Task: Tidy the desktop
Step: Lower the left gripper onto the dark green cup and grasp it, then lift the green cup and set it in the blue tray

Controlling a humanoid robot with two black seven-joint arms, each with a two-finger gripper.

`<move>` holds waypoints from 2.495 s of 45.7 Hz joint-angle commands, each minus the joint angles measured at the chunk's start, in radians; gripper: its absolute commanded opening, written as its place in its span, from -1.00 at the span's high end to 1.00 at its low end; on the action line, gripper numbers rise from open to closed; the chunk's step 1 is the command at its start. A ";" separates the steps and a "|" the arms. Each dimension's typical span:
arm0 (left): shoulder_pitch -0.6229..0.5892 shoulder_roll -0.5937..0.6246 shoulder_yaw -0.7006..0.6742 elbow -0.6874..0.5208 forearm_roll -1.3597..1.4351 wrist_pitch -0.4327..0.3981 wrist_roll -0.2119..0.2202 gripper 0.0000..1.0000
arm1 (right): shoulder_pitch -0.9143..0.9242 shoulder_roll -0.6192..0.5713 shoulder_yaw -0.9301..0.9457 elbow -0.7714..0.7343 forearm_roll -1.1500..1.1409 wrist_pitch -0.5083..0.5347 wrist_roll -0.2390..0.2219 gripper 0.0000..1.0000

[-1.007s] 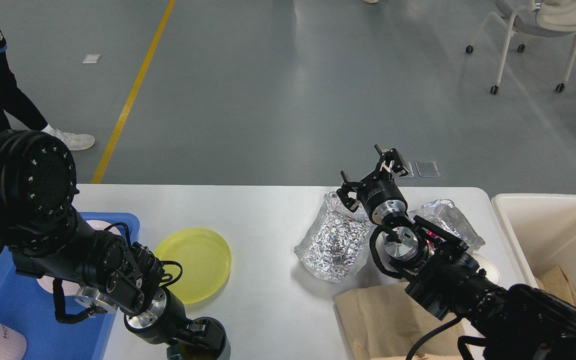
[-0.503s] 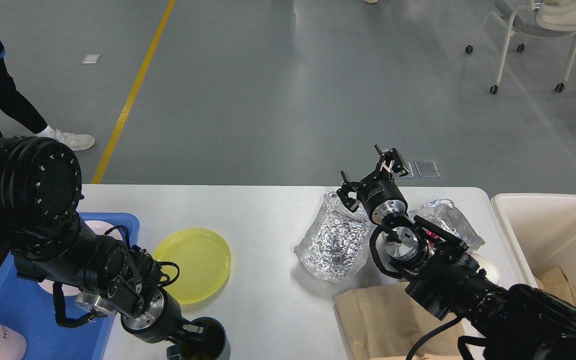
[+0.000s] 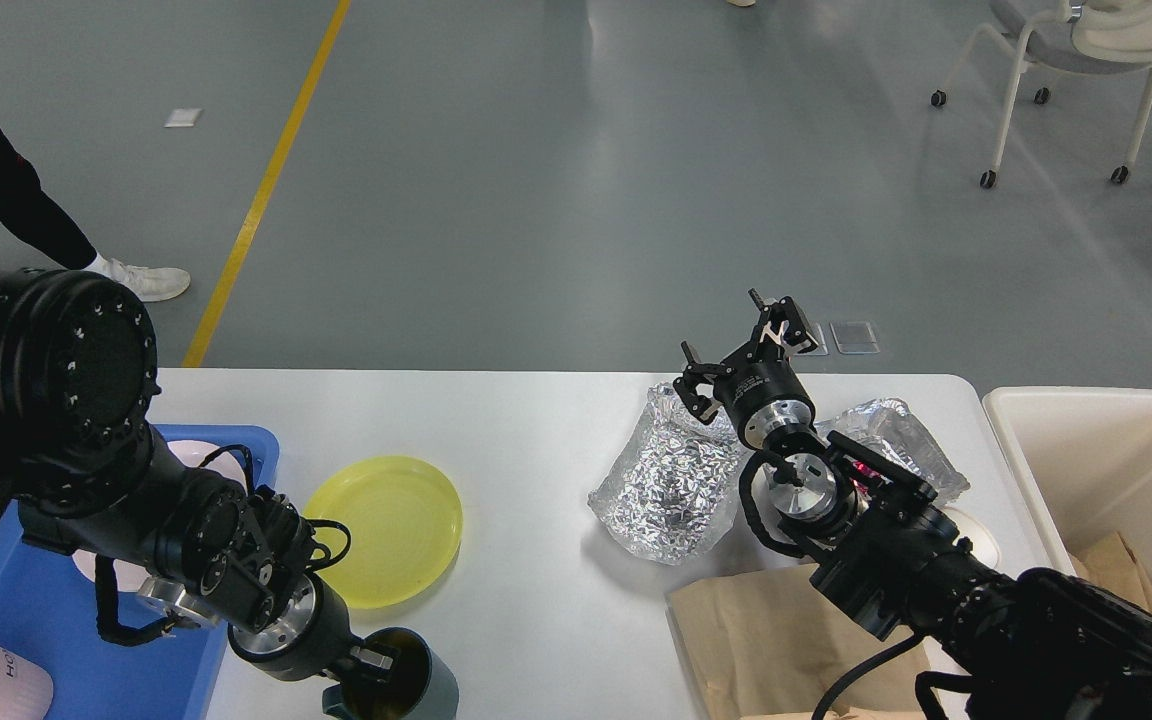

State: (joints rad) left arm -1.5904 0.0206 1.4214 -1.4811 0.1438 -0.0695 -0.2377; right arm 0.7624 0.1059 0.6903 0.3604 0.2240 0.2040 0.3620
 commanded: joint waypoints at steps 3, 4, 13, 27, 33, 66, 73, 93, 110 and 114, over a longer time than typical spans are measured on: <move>-0.091 0.036 0.014 -0.031 0.023 -0.048 -0.006 1.00 | 0.000 0.000 0.000 -0.001 0.000 0.000 0.000 -1.00; -0.112 0.048 0.014 -0.036 0.029 -0.065 -0.009 1.00 | 0.000 0.000 0.000 0.000 0.000 0.000 -0.001 -1.00; -0.379 0.171 0.027 -0.045 0.056 -0.370 -0.023 1.00 | 0.000 0.000 0.000 -0.001 0.000 0.000 0.000 -1.00; -0.829 0.338 0.082 -0.042 0.146 -0.808 -0.158 1.00 | 0.000 0.000 -0.002 -0.001 0.000 0.000 0.000 -1.00; -0.800 0.363 0.132 -0.042 0.154 -0.800 -0.155 1.00 | 0.000 0.000 0.000 -0.001 0.000 0.000 0.000 -1.00; -0.180 0.476 0.309 -0.042 0.137 -0.213 -0.147 1.00 | 0.000 0.000 0.000 0.000 0.000 0.000 0.000 -1.00; -0.091 0.460 0.307 -0.039 0.135 -0.102 -0.141 1.00 | 0.000 0.000 0.000 -0.001 0.000 0.000 0.000 -1.00; 0.056 0.460 0.303 0.094 0.134 -0.023 -0.118 1.00 | 0.000 0.000 0.000 0.000 0.000 0.000 0.000 -1.00; 0.081 0.446 0.300 0.113 0.134 -0.019 -0.120 -0.59 | 0.000 0.000 0.000 0.000 0.000 0.000 0.000 -1.00; 0.081 0.446 0.303 0.117 0.134 -0.019 -0.120 -0.81 | 0.000 0.000 0.000 0.000 0.000 0.000 0.000 -1.00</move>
State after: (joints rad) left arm -1.5091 0.4650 1.7205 -1.3706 0.2776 -0.0878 -0.3577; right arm 0.7625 0.1059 0.6903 0.3606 0.2240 0.2040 0.3620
